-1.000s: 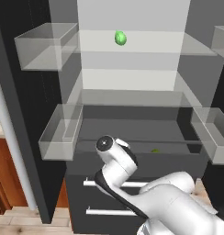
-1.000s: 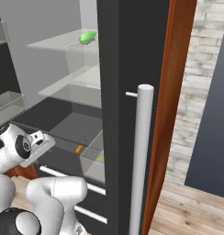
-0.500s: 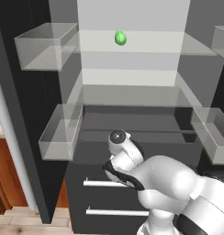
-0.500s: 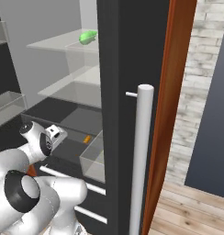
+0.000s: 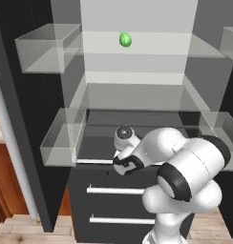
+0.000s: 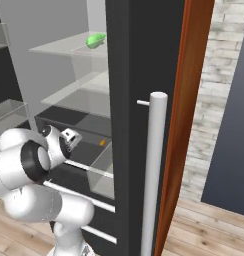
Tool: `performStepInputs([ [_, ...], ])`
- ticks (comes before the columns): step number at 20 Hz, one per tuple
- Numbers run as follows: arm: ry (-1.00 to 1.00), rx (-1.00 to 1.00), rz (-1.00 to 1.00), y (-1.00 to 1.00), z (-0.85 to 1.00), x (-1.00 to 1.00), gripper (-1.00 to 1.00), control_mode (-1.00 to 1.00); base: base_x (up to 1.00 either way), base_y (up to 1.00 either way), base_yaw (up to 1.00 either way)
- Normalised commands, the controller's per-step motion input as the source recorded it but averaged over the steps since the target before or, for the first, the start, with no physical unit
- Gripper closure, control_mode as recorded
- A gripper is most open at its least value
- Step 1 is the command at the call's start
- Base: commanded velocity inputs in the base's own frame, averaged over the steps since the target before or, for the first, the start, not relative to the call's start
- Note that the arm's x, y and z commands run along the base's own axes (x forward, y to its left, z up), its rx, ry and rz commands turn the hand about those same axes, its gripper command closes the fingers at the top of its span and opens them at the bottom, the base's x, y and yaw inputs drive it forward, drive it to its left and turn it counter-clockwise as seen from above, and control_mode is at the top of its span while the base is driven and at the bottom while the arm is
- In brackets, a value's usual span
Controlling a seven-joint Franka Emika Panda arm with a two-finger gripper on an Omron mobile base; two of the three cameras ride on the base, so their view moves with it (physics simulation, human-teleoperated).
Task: Place the carrot and lime inside the fridge drawer. Close the drawer after placing the vegetables.
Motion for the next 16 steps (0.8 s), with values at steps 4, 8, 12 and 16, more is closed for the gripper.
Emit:
performStepInputs([
  [4,-0.09,0.0,0.0,0.0,0.0,0.61,-1.0,-1.0,0.0,0.0,0.0],
  [8,-0.08,0.0,0.0,0.0,0.0,0.56,-1.0,-1.0,0.0,0.0,0.0],
  [12,-0.07,0.0,0.0,0.0,0.0,0.64,-1.0,-1.0,0.0,0.0,0.0],
  [16,-0.04,0.0,0.0,0.0,0.0,0.67,-1.0,-1.0,0.0,0.0,0.0],
])
